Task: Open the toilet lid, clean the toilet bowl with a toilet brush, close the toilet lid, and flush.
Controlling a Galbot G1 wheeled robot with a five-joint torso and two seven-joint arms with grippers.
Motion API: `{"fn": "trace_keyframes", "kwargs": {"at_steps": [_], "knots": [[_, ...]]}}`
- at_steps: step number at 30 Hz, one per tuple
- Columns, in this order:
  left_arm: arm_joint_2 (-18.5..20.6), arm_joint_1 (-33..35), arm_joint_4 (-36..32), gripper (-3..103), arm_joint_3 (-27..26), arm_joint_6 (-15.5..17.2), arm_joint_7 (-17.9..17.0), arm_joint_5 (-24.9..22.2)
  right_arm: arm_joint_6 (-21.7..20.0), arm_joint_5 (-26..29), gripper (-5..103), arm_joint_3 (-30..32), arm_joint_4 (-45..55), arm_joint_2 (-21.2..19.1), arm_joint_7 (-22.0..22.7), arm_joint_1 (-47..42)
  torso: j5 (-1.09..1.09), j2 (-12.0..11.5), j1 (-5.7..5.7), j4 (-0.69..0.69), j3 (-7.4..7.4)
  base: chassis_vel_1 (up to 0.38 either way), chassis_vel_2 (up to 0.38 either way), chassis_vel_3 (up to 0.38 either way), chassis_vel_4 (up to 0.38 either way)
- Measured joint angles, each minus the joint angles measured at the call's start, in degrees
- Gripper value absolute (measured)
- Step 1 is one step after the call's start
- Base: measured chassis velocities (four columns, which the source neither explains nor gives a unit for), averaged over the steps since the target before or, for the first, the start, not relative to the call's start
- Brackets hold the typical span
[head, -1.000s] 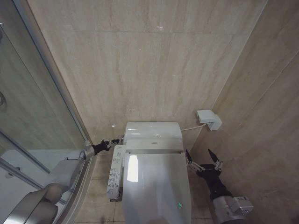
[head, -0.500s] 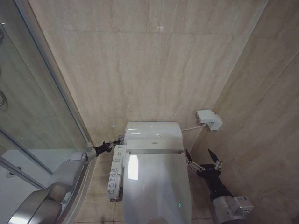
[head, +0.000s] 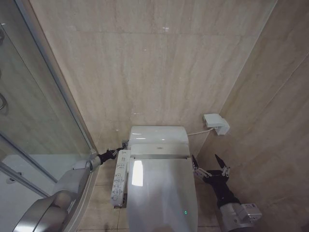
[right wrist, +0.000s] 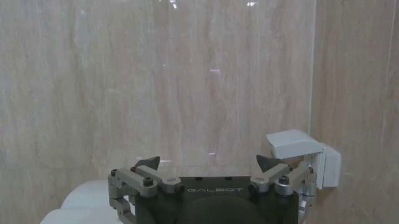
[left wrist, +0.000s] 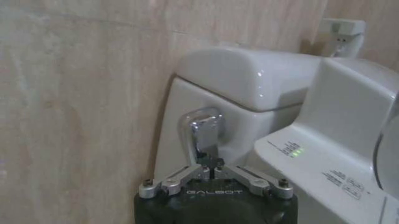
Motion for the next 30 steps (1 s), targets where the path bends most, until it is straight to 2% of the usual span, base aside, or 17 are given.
{"fn": "trace_keyframes", "kwargs": {"at_steps": [3,5,6,9,10,12,13,16,17,19,20,21,22,24,25,28,30], "knots": [[0.4,0.7,-1.7,0,-1.8,-0.3,-3.7,-1.8,0.0,0.0,100,0.0,0.0,0.0,0.0,0.0,0.00,0.0,0.01,0.00,0.00,0.000,0.000,0.000,0.000],[0.8,2.1,-4.9,0,-3.3,-0.5,-7.7,-5.1,0.0,0.0,100,0.0,0.0,0.0,0.0,0.0,-0.01,0.0,0.01,-0.07,0.00,0.000,0.000,0.000,0.000],[0.8,2.1,-4.9,0,-3.3,-0.5,-7.7,-5.1,0.0,0.0,100,0.0,0.0,0.0,0.0,0.0,-0.01,0.0,0.01,-0.07,0.00,0.000,0.000,0.000,0.000],[1.5,5.3,-12.3,0,-6.3,-2.0,-13.9,-8.7,0.0,0.0,100,0.0,0.0,0.0,0.0,0.0,-0.02,0.0,0.02,-0.04,0.00,0.000,0.000,0.000,0.000],[1.5,5.3,-12.3,0,-6.3,-2.0,-13.9,-8.7,0.0,0.0,100,0.0,0.0,0.0,0.0,0.0,-0.02,0.0,0.02,-0.04,0.00,0.000,0.000,0.000,0.000],[1.7,8.0,-19.3,0,-7.5,-2.8,-19.9,-9.7,0.0,0.0,100,0.0,0.0,0.0,0.0,0.0,0.01,0.0,0.01,0.00,-0.01,0.000,0.000,0.000,0.000],[1.7,8.0,-19.3,0,-7.5,-2.8,-19.9,-9.7,0.0,0.0,100,0.0,0.0,0.0,0.0,0.0,0.01,0.0,0.01,0.00,-0.01,0.000,0.000,0.000,0.000],[1.3,11.4,-27.5,0,-8.1,-2.1,-28.9,-9.3,0.0,0.0,100,0.0,0.0,0.0,0.0,0.0,0.03,0.0,0.00,-0.03,-0.01,0.000,0.000,0.000,0.000],[1.3,11.4,-27.5,0,-8.1,-2.1,-28.9,-9.3,0.0,0.0,100,0.0,0.0,0.0,0.0,0.0,0.03,0.0,0.00,-0.03,-0.01,0.000,0.000,0.000,0.000],[0.4,14.5,-33.8,0,-8.3,0.6,-38.6,-7.5,0.0,0.0,100,0.0,0.0,0.0,0.0,0.0,-0.03,0.0,0.00,-0.03,-0.01,0.000,0.000,0.000,0.000],[0.1,15.2,-35.2,0,-8.4,1.1,-41.7,-6.9,0.0,0.0,100,0.0,0.0,0.0,0.0,0.0,-0.02,0.0,0.00,-0.02,-0.01,0.000,0.000,0.000,0.000],[0.1,15.2,-35.2,0,-8.4,1.1,-41.7,-6.9,0.0,0.0,100,0.0,0.0,0.0,0.0,0.0,-0.02,0.0,0.00,-0.02,-0.01,0.000,0.000,0.000,0.000],[-0.4,15.9,-36.8,0,-8.7,1.8,-45.1,-6.3,0.0,0.0,100,0.0,0.0,0.0,0.0,0.0,0.00,0.0,0.00,-0.02,-0.01,0.000,0.000,0.000,0.000],[-0.9,18.6,-43.7,0,-9.0,6.7,-52.5,-5.6,0.0,0.0,100,0.0,0.0,0.0,0.0,0.0,0.00,0.0,0.00,-0.03,-0.01,0.000,0.000,0.000,0.000],[-0.9,18.6,-43.7,0,-9.0,6.7,-52.5,-5.6,0.0,0.0,100,0.0,0.0,0.0,0.0,0.0,0.00,0.0,0.00,-0.03,-0.01,0.000,0.000,0.000,0.000],[-0.9,23.1,-54.5,0,-8.7,14.0,-58.8,-5.4,0.0,0.0,100,0.0,0.0,0.0,0.0,0.0,-0.01,0.0,0.00,-0.01,-0.01,0.000,0.000,0.000,0.000],[-0.8,24.0,-56.7,0,-8.7,15.1,-59.6,-5.4,0.0,0.0,100,0.0,0.0,0.0,0.0,0.0,0.00,0.0,-0.01,-0.02,-0.01,0.000,0.000,0.000,0.000]]}}
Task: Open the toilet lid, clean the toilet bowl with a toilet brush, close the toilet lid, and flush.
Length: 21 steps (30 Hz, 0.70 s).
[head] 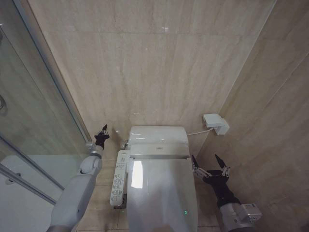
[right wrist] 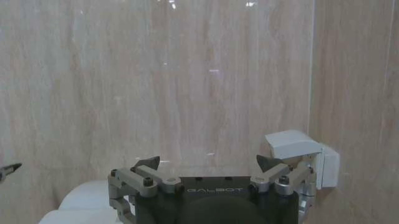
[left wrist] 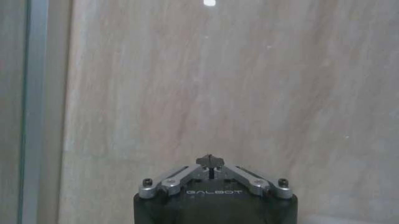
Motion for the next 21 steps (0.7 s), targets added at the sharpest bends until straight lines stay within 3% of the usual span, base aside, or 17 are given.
{"fn": "trace_keyframes", "kwargs": {"at_steps": [2,6,7,14,15,21], "knots": [[0.4,2.7,-5.5,0,-0.2,2.8,-1.7,0.2,0.0,0.0,100,0.0,0.0,0.0,0.0,0.0,-0.01,0.0,0.00,0.00,0.00,0.000,0.000,0.000,0.000],[1.0,5.7,-10.2,0,-1.8,5.1,-2.2,2.2,0.0,0.0,100,0.0,0.0,0.0,0.0,0.0,0.01,0.0,0.00,0.00,0.00,0.000,0.000,0.000,0.000],[1.2,6.6,-11.2,15,-2.3,5.5,-2.4,2.6,0.0,0.0,100,0.0,0.0,0.0,0.0,0.0,0.00,0.0,0.00,0.00,0.00,0.000,0.000,0.000,0.000],[1.8,11.5,-16.8,15,-5.4,7.2,-2.4,4.2,0.0,0.0,100,0.0,0.0,0.0,0.0,0.0,-0.01,0.0,0.00,0.00,0.01,0.000,0.000,0.000,0.000],[1.8,12.8,-18.4,42,-6.6,7.4,-2.2,4.6,0.0,0.0,100,0.0,0.0,0.0,0.0,0.0,0.00,0.0,0.00,0.00,0.00,0.000,0.000,0.000,0.000],[1.6,20.1,-25.8,42,-10.4,8.8,-2.0,4.8,0.0,0.0,100,0.0,0.0,0.0,0.0,0.0,0.00,0.0,0.00,0.00,0.00,0.000,0.000,0.000,0.000]]}}
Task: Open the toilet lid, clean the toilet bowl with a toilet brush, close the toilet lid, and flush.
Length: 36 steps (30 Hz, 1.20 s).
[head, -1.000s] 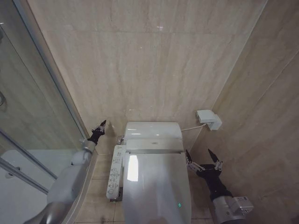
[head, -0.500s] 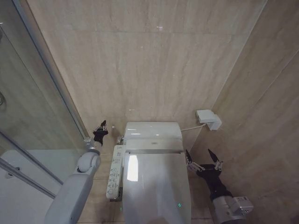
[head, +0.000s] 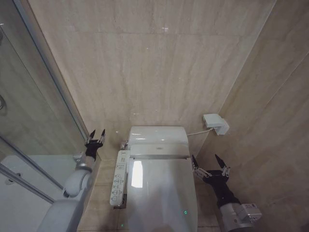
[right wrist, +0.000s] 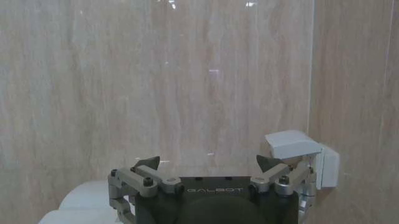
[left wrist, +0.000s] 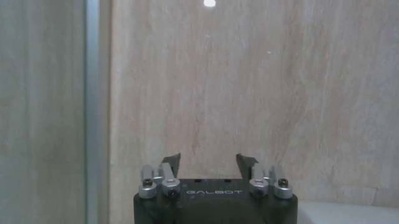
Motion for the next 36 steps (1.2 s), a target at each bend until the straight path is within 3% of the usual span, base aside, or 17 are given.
{"fn": "trace_keyframes", "kwargs": {"at_steps": [1,7,8,24,36], "knots": [[-0.1,1.1,-0.9,68,-0.4,0.1,0.0,0.1,0.0,0.0,100,0.0,0.0,0.0,0.0,0.0,-0.01,0.0,0.00,0.01,0.00,0.000,0.000,0.000,0.000],[-1.0,6.6,-6.3,68,-2.8,0.6,0.2,0.2,0.0,0.0,100,0.0,0.0,0.0,0.0,0.0,-0.01,0.0,0.00,0.00,0.00,0.000,0.000,0.000,0.000],[-1.3,7.5,-7.0,95,-3.0,0.5,0.3,0.2,0.0,0.0,100,0.0,0.0,0.0,0.0,0.0,0.00,0.0,0.00,0.00,0.00,0.000,0.000,0.000,0.000],[-2.5,12.5,-11.1,100,-3.3,-0.6,1.5,1.6,0.0,0.0,100,0.0,0.0,0.0,0.0,0.0,0.00,0.0,0.02,0.00,0.01,0.012,-0.007,-0.009,0.009],[-3.4,15.0,-13.1,100,-3.9,-1.0,1.9,3.3,0.0,0.0,100,0.0,0.0,0.0,0.0,0.0,0.00,0.0,0.00,0.00,0.00,0.167,-0.168,-0.163,0.161]]}}
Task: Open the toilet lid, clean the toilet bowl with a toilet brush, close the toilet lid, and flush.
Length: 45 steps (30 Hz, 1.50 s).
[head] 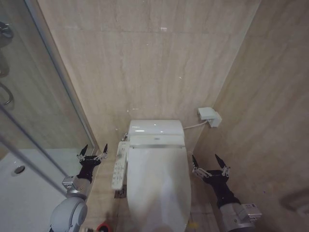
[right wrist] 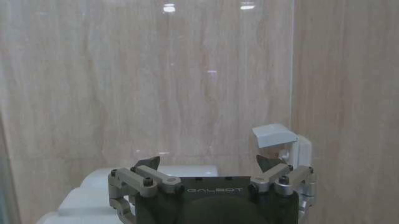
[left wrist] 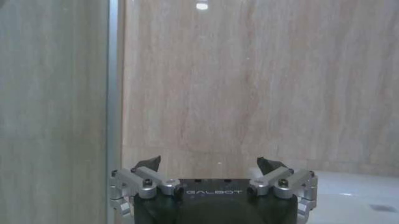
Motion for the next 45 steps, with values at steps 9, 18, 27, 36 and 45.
{"fn": "trace_keyframes", "kwargs": {"at_steps": [9,18,27,36,45], "knots": [[-0.3,0.1,-0.1,100,0.0,-0.1,0.1,0.1,0.0,0.0,100,0.0,0.0,0.0,0.0,0.0,0.04,0.0,-0.01,0.00,0.00,0.237,-0.231,-0.218,0.218],[-0.5,0.3,0.1,100,0.5,-0.4,0.5,0.4,0.0,0.0,100,0.0,0.0,0.0,0.0,0.0,0.00,0.0,-0.03,0.00,-0.01,0.119,-0.121,-0.141,0.136],[-0.7,0.5,0.0,100,0.6,-0.5,0.6,0.6,0.0,0.0,100,0.0,0.0,0.0,0.0,0.0,-0.01,0.0,0.06,0.00,0.03,-0.040,0.044,0.030,-0.043],[-0.9,0.8,-0.5,100,0.8,-0.5,0.7,0.8,0.0,0.0,100,0.0,0.0,0.0,0.0,0.0,-0.01,0.0,0.01,0.00,0.01,0.041,-0.052,-0.057,0.049],[-0.8,1.1,-0.9,100,0.6,-0.5,0.7,0.7,0.0,0.0,100,0.0,0.0,0.0,0.0,0.0,0.00,0.0,-0.02,0.00,-0.01,0.172,-0.172,-0.173,0.170]]}}
